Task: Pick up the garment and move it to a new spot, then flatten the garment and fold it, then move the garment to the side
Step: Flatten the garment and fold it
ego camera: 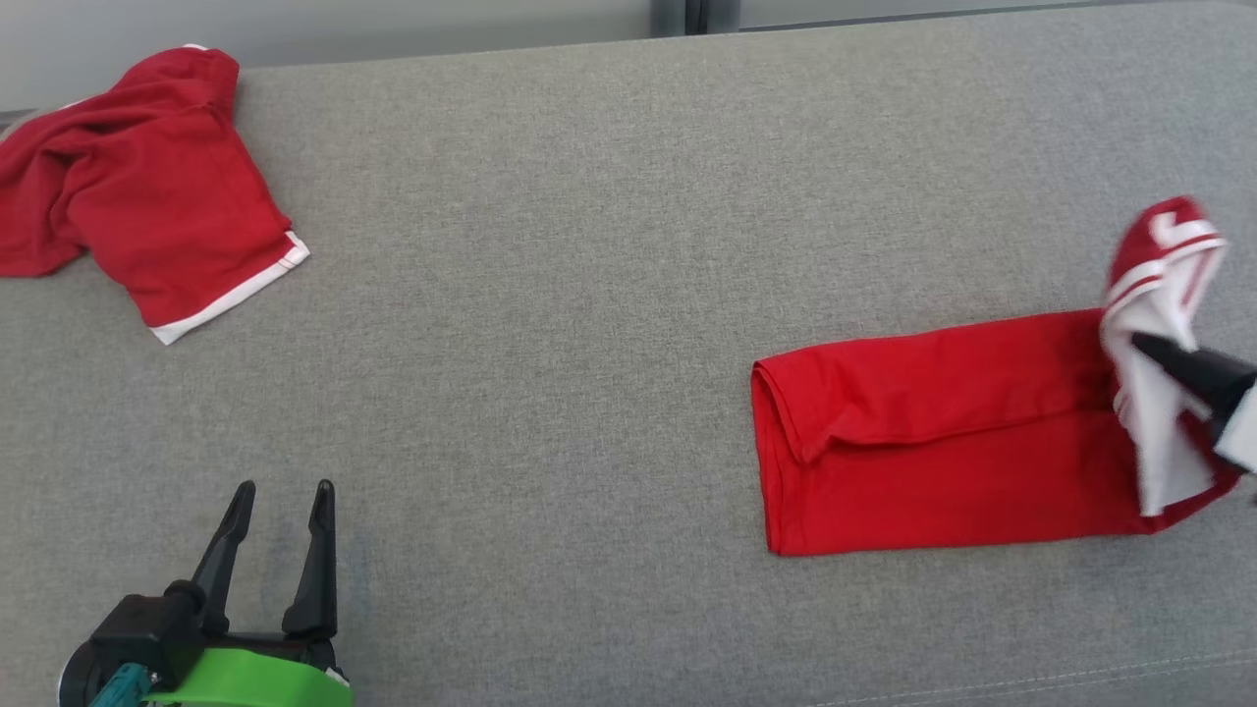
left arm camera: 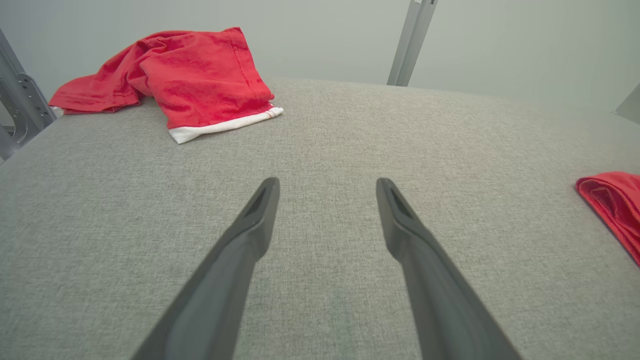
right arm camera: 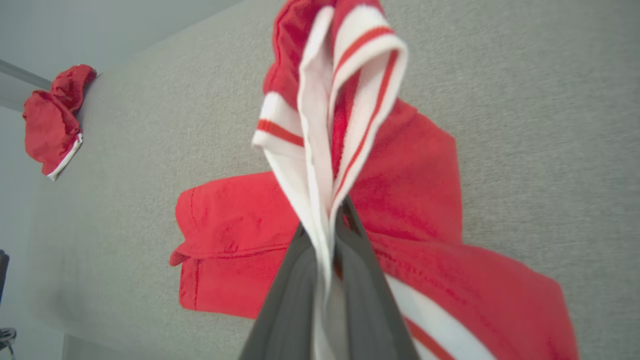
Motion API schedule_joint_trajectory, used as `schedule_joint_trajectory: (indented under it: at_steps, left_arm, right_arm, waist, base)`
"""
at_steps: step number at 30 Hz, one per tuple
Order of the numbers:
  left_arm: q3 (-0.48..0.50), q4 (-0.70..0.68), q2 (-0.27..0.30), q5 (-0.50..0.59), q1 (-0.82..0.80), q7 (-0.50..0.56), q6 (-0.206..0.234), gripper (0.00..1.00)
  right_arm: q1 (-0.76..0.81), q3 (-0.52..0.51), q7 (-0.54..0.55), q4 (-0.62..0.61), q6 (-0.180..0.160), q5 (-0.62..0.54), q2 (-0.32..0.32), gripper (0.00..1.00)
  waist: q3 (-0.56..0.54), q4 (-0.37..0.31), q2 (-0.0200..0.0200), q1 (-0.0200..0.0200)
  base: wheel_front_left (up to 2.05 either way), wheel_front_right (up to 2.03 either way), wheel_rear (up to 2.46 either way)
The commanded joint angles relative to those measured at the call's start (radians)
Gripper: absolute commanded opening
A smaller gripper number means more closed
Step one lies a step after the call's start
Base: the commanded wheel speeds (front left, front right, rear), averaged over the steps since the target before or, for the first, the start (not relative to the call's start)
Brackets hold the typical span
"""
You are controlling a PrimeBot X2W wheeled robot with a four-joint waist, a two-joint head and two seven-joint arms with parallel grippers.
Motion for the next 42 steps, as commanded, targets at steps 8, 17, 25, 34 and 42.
schedule_joint_trajectory:
  at_steps: [8, 17, 25, 34, 42]
  left_arm:
    - [0.012, 0.015, 0.007, 0.001, -0.001, -0.002, -0.005, 1.00]
    - [-0.001, 0.015, 0.019, -0.007, -0.012, -0.002, -0.005, 1.00]
    - [0.004, 0.017, 0.015, -0.003, 0.008, -0.002, -0.005, 1.00]
    - [0.018, -0.009, 0.009, 0.003, 0.014, -0.002, -0.005, 1.00]
    - [0.000, -0.022, 0.001, 0.003, -0.016, -0.002, -0.004, 1.00]
  right_arm:
    - [0.077, 0.234, -0.129, -0.122, 0.000, -0.128, 0.319, 0.00]
    - [0.016, 0.354, -0.332, 0.090, 0.000, -0.268, 0.438, 0.00]
    - [-0.022, 0.403, -0.371, 0.037, 0.000, -0.142, 0.427, 1.00]
    - [0.043, 0.176, -0.230, -0.152, 0.000, -0.231, 0.225, 1.00]
    - [0.103, 0.064, -0.094, -0.143, 0.000, -0.291, 0.176, 1.00]
  waist:
    - [0.026, -0.053, 0.0000, 0.0000]
    - [0.037, -0.051, 0.0000, 0.0000]
    - [0.043, -0.063, 0.0000, 0.0000]
    - [0.058, -0.071, 0.0000, 0.0000]
    - [0.103, -0.067, 0.0000, 0.0000]
  base:
    - [0.00, 0.00, 0.00]
    - [0.00, 0.00, 0.00]
    - [0.00, 0.00, 0.00]
    - [0.00, 0.00, 0.00]
    - [0.00, 0.00, 0.00]
